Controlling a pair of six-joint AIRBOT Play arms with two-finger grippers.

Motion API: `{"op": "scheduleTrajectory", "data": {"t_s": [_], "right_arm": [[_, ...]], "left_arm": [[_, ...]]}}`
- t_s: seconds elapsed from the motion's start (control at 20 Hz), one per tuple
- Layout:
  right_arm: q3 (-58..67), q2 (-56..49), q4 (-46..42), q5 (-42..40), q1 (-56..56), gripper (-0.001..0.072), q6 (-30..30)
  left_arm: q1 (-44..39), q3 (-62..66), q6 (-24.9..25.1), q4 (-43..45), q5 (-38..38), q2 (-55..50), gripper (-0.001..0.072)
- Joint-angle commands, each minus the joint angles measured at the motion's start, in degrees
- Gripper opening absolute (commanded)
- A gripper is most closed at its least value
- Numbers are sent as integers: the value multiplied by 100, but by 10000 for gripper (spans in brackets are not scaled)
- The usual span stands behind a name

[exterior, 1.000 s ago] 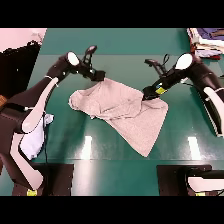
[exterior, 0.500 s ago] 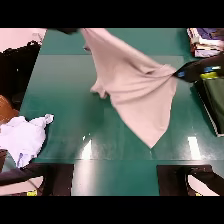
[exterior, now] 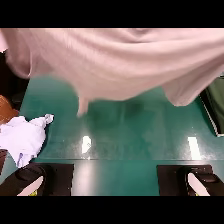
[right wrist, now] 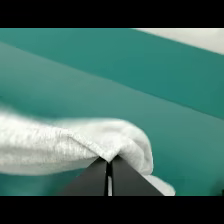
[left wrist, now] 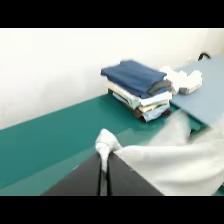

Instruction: Fold the shirts.

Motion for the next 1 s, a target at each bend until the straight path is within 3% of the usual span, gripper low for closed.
{"op": "scheduleTrajectory", "data": {"t_s": [0.0,0.2,0.35,0.55,0.7,0.9,0.95], "right_arm": [[892,-334,66,815,-411,10,179],[1110,-1394,57,1759,-136,10,599],[140,-2159,-35,1506,629,10,706],[-929,-3602,-308,487,1132,10,361],[-1078,-4583,-280,-468,1095,10,258],[-483,-5567,-280,-997,1097,11,258],[-245,-5790,-275,-966,1104,11,260]], "left_arm": [[2,-76,-164,-20,-98,149,21],[2,-933,-118,212,-549,-474,21],[2,-1967,-59,922,-999,-1311,21],[48,-2935,-9,1856,-286,-2699,22],[476,-2953,-33,1799,645,-3633,23],[863,-2953,-308,1596,1493,-4212,25],[868,-2953,-267,1519,1585,-4288,204]]}}
